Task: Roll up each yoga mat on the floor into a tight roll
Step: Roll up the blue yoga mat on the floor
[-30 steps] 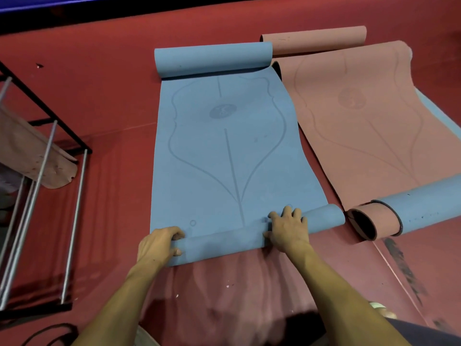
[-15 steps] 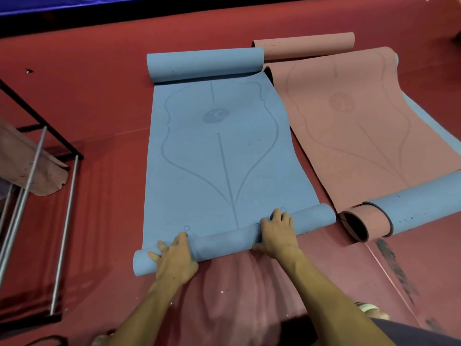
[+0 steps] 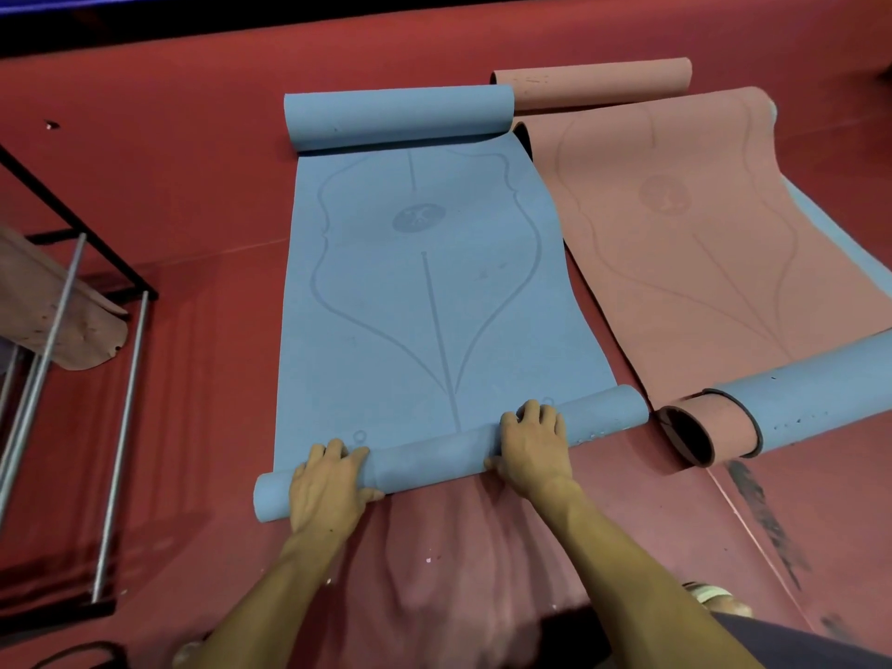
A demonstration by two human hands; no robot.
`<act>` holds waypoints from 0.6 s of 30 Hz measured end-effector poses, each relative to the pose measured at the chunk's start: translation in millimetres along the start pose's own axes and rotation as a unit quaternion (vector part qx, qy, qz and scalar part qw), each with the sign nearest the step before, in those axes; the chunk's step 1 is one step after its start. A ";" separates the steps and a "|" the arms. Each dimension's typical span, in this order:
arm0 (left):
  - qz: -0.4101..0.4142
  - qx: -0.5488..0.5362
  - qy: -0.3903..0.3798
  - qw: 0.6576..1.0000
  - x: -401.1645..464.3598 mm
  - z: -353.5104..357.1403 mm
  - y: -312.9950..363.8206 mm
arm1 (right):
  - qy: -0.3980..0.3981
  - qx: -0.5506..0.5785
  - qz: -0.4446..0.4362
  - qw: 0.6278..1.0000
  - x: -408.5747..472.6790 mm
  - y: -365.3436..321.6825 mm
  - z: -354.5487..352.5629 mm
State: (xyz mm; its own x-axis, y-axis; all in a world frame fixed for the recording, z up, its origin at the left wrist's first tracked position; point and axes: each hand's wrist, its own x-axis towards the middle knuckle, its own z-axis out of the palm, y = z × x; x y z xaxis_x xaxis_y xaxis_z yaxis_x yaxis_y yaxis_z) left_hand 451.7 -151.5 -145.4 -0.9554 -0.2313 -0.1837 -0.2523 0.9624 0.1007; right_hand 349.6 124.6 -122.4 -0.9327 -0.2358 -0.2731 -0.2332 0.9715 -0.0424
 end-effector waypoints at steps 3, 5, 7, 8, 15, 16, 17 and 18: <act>-0.013 -0.056 0.022 0.998 -4.0 -0.2 -3.8 | 0.023 0.030 -0.022 0.999 -2.6 7.1 4.4; -0.009 -0.060 0.021 0.998 -5.6 -1.5 -5.0 | 0.026 0.036 -0.034 0.998 -2.7 9.8 3.2; -0.005 -0.065 0.030 0.997 -7.2 1.6 -8.2 | 0.011 0.028 -0.039 0.999 -2.4 8.4 2.1; 0.004 -0.062 0.031 0.998 -6.9 2.4 -9.7 | 0.008 0.022 -0.040 0.999 -2.2 7.1 2.9; 0.036 0.006 -0.090 0.995 16.9 -21.2 -12.8 | 0.030 -0.025 -0.029 0.999 5.9 8.2 17.1; 0.041 0.006 -0.090 0.995 18.1 -22.6 -12.2 | 0.028 -0.033 -0.033 0.999 7.5 8.2 15.9; 0.044 0.006 -0.093 0.995 18.4 -24.8 -11.8 | 0.025 -0.035 -0.035 0.998 8.2 8.0 14.6; 0.046 0.007 -0.099 0.994 18.6 -27.1 -12.1 | 0.020 -0.034 -0.036 0.999 7.9 8.2 13.3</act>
State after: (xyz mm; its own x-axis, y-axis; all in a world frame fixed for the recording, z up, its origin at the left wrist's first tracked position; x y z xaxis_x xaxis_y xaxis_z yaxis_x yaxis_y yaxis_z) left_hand 432.8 -171.2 -123.6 -0.9253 -0.1101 -0.3628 -0.1612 0.9804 0.1135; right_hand 344.0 130.9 -137.7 -0.9230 -0.3066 -0.2325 -0.3166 0.9485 0.0060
